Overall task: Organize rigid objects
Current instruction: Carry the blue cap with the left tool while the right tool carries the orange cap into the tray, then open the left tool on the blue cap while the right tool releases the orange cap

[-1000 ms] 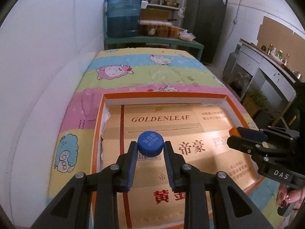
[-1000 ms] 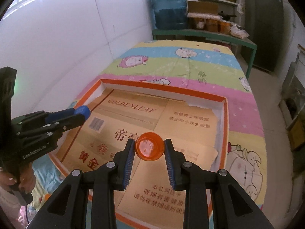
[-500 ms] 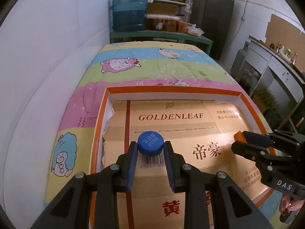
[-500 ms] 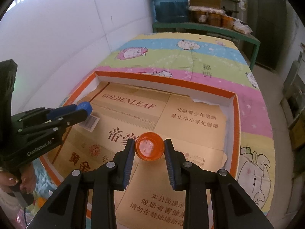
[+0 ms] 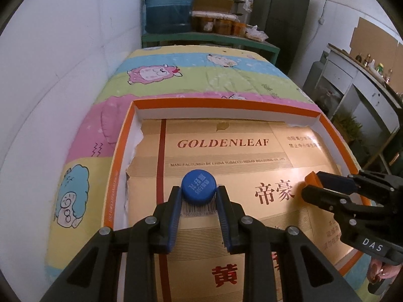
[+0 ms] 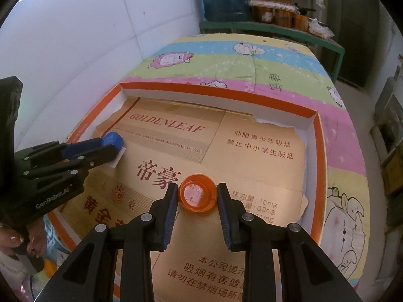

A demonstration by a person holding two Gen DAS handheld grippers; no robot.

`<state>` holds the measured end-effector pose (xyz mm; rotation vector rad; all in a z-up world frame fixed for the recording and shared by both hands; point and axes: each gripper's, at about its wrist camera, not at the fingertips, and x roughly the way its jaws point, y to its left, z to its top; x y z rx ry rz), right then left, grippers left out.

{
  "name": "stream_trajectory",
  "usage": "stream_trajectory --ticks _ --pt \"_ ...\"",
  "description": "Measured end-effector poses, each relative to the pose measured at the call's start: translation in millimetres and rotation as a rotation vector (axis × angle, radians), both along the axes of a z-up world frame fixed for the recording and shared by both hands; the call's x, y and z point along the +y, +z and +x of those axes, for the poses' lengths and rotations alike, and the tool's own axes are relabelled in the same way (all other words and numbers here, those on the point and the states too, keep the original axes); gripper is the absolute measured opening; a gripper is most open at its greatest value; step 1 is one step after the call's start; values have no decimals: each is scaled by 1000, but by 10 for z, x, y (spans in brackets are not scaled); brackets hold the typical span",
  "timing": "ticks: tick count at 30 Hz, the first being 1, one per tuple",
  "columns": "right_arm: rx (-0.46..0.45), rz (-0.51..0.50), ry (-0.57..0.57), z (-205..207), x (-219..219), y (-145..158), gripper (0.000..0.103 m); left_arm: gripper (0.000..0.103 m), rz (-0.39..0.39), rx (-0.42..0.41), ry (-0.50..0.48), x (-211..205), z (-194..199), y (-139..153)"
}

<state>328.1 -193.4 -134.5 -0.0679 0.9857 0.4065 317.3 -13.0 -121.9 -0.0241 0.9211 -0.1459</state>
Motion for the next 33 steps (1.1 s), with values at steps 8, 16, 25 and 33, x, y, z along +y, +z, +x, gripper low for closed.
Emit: stream_trajectory --ticks 8,16,25,33 --pt "-11 -14 -5 -9 15 -19 32 31 82 -3 -25 -89 -43 -23" --pt "-9 -9 -28 -56 -41 -9 45 65 72 7 -53 -70 -52 -45" --pt "-27 3 -43 -195 -103 90 46 65 62 -12 -63 -59 -162 43" --pt "-42 9 -46 -356 -63 198 46 65 50 -71 -38 11 -403 273"
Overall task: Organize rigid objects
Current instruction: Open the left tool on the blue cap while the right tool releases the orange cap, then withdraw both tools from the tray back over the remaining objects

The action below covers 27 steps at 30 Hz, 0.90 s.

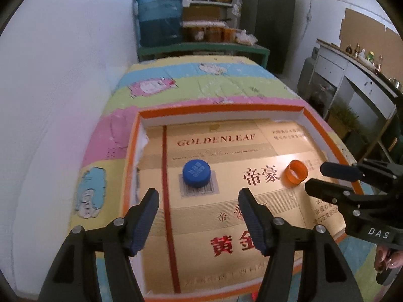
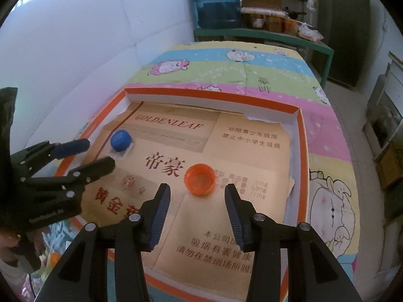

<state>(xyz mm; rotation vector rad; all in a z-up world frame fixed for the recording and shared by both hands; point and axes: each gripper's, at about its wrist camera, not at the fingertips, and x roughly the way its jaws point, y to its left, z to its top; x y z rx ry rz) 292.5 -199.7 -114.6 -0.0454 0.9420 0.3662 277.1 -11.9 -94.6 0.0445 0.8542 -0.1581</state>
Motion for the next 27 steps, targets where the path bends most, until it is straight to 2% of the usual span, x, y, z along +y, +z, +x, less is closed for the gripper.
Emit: stream_trajectory --ticks 6,15,24,27 --pt "-22 12 -34 -254 45 144 46 65 -12 -46 11 70 -290 202" --pt "-77 13 -107 -841 121 393 46 65 -85 -108 27 162 -836 481" --pt "-136 3 -167 -1397 157 594 46 65 -88 -202 55 212 -1389 773" --pt "-156 8 -185 -1590 158 670 46 65 -124 -223 50 263 -1585 834"
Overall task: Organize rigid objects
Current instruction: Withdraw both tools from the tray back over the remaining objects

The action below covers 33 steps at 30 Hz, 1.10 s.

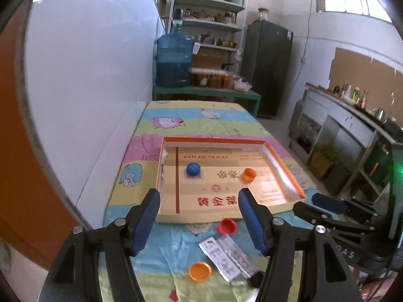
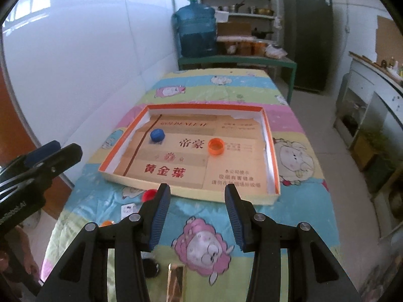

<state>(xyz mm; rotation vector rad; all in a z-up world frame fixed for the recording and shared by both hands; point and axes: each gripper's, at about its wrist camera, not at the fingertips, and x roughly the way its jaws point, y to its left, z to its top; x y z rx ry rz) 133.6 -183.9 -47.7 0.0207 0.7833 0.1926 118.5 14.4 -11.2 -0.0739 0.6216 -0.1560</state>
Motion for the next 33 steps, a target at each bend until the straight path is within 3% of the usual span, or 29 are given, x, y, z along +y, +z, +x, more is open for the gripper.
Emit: stream_trajectory --ticks 16,33 --pt "-31 -2 -16 -707 54 168 46 63 5 -10 23 112 -588 99" --pt "64 4 -2 -1246 298 -275 46 60 3 -15 16 116 -1114 -226"
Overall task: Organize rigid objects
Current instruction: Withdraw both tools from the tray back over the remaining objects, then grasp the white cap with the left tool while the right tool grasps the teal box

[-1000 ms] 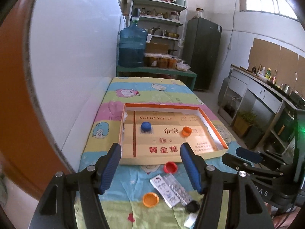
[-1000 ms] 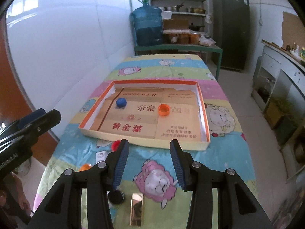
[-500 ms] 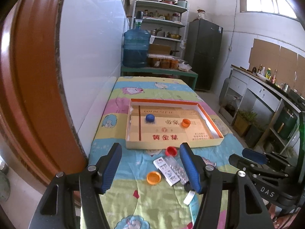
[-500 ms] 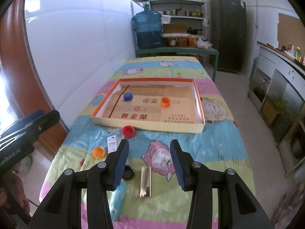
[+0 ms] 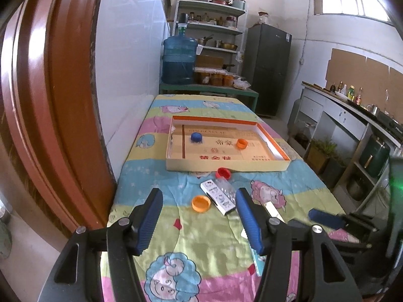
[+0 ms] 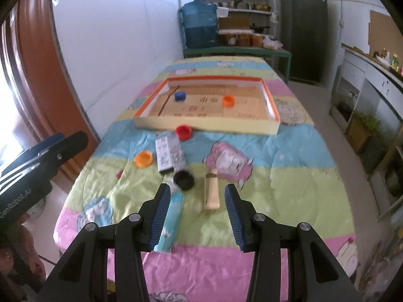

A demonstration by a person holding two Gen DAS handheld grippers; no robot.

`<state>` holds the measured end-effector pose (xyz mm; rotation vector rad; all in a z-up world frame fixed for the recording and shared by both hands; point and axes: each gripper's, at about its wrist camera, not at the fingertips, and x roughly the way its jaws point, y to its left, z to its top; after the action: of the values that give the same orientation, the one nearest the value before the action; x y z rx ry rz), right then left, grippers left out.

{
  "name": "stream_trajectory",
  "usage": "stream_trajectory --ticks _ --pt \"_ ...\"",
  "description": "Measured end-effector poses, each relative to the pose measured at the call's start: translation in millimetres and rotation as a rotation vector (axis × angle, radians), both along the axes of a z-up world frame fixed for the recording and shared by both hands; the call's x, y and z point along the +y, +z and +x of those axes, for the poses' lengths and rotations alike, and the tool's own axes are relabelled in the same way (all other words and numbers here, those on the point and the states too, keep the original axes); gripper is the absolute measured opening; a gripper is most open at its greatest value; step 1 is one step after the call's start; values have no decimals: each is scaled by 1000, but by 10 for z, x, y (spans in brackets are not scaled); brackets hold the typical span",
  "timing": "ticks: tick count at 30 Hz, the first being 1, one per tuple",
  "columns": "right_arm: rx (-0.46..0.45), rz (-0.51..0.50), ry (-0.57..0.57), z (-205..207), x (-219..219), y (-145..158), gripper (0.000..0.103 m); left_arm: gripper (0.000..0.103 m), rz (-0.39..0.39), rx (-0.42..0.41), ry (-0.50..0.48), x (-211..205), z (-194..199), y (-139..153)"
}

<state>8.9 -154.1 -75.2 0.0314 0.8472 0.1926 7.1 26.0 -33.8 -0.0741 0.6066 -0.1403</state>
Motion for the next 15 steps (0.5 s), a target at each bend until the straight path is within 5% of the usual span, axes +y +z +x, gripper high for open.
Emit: stream_trajectory --ticks 8,15 --pt "112 10 27 8 210 -440 46 60 0 23 -10 10 -39 -185" --pt "106 -30 35 89 356 -569 46 60 -8 47 -21 53 -13 -286"
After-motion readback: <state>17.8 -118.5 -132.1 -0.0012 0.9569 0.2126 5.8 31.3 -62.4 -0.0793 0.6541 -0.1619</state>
